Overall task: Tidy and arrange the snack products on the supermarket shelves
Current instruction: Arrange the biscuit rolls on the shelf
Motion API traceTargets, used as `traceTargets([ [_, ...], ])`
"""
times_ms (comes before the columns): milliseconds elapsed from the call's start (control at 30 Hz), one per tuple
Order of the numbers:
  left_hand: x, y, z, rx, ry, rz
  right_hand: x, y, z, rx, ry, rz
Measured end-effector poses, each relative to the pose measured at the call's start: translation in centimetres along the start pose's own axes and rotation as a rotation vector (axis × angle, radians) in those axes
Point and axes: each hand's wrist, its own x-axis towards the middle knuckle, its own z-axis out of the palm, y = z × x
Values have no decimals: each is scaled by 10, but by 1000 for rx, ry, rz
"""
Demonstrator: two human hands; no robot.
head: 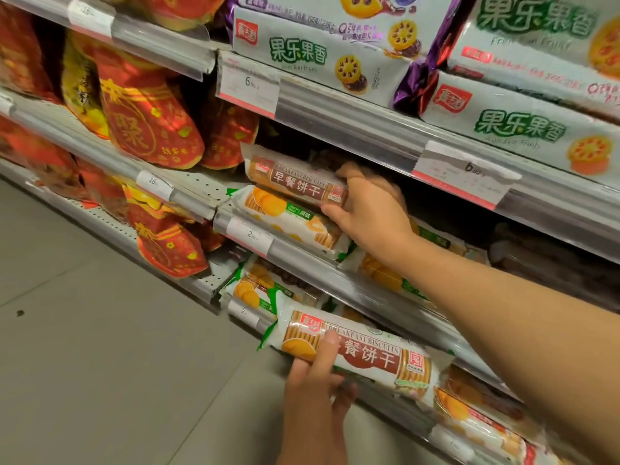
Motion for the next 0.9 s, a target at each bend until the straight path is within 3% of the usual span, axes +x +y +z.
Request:
traceTargets([
  [200, 4, 4, 4, -54, 6, -2, -60, -1, -25, 275, 140, 12],
  [333, 2, 11, 5, -145, 17, 18, -103, -7, -45, 622, -9, 123],
  [667, -18, 37, -4, -283, -161, 9, -184, 30, -31, 883, -414, 466],
  [900, -19, 29, -2, -125, -211, -7, -198, 33, -26, 754, -546, 407],
])
